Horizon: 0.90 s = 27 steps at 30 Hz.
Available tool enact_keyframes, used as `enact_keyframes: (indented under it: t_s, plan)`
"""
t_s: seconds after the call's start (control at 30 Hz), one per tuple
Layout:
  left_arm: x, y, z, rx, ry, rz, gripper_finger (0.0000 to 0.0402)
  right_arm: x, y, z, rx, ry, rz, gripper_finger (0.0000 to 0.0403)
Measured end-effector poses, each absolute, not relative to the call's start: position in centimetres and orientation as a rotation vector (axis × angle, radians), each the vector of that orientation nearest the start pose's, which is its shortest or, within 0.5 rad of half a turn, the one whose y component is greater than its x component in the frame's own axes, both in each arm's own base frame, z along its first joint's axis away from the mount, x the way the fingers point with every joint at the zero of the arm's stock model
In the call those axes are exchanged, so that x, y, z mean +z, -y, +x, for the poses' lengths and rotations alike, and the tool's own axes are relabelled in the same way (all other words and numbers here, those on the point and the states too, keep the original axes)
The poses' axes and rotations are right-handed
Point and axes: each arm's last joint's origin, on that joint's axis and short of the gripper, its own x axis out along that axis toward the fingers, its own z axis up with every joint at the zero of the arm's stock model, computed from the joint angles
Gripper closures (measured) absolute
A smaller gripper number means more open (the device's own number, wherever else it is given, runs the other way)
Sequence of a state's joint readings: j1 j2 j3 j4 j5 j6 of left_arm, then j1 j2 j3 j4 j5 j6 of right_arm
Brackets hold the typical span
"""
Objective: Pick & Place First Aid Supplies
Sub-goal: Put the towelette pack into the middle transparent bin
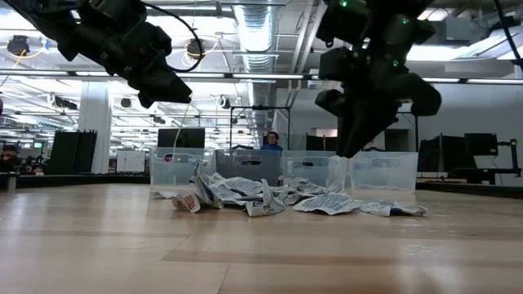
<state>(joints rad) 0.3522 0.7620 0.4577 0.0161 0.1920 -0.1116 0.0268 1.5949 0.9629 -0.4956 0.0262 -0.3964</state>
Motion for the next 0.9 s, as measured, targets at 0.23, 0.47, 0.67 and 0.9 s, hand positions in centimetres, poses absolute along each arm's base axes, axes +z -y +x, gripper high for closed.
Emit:
enact_keyframes:
  t_s: [0.23,0.47,0.67,0.9]
  plan:
    - [24.2,-5.2,16.5,0.162,-0.271,-0.188,0.0271,16.6,-1.3,30.7,0.329,-1.148,-0.511,0.0333]
    - [24.2,-5.2,16.5,0.162,-0.271,-0.188,0.0271,16.3,-1.2,31.0,0.339,-1.131,-0.595,0.0333]
    - [24.2,-5.2,16.5,0.162,-0.27,-0.188,0.0271,16.3,-1.2,31.1,0.373,-1.121,-0.65,0.0333]
    - [24.2,-5.2,16.5,0.162,-0.27,-0.188,0.0271,15.7,-0.7,31.2,0.385,-1.138,-0.654,0.0333]
